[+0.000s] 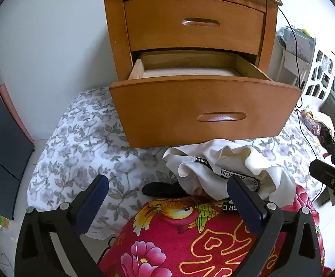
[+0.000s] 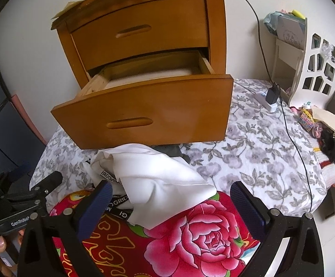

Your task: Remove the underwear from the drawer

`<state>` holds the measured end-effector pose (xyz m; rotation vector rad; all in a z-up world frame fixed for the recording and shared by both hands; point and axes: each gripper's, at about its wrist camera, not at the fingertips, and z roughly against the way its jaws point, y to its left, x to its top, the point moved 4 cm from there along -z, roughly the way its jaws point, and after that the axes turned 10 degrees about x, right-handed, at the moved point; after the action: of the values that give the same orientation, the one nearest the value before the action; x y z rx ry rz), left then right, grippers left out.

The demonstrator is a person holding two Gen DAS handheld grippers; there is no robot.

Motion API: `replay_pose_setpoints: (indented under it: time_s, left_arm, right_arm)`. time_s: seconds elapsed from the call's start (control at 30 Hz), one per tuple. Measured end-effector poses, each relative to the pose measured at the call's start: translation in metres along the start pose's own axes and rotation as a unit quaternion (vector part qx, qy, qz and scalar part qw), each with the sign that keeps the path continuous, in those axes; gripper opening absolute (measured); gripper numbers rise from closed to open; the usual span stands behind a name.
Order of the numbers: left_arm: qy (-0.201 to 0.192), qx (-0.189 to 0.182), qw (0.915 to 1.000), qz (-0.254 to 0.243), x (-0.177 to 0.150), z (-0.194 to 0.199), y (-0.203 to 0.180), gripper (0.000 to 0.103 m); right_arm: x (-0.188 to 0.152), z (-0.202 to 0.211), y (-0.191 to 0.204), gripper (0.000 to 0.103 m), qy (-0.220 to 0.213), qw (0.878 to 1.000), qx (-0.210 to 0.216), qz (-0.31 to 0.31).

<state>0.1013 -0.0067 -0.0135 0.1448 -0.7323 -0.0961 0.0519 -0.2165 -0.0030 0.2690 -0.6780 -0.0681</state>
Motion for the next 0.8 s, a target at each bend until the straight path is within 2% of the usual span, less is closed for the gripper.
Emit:
replay_pose_setpoints:
  time_s: [0.17,0.27,0.37,0.47,0.8]
  left_arm:
    - [-0.002,0.052,0.9986,-0.006,0.0,0.003,0.003,0.102]
    - [0.0,0.046,0.9989,-0.003,0.0,0.005,0.004,0.102]
    - [0.0,0.061,0.9981,0.0,0.001,0.01,0.005,0.102]
    - [-0.003,0.061,0.9981,0.002,0.003,0.017,0.006,0.102]
    - [0.001,0.059,0.9981,-0.017,0.006,0.032,0.001,0.102]
  right_arm:
    - [0.002,0.005,0.001,0.103,-0.008,1.0,-0.004,0.003]
    - [0.003,0.009,0.003,0.103,-0.014,1.0,-0.005,0.006]
    - [0.005,0.015,0.005,0.103,-0.021,1.0,-0.008,0.009]
    - [0.007,0.019,0.008,0.103,-0.029,0.999,-0.009,0.012]
    - [0.01,0.033,0.016,0.103,-0.044,0.999,-0.007,0.021]
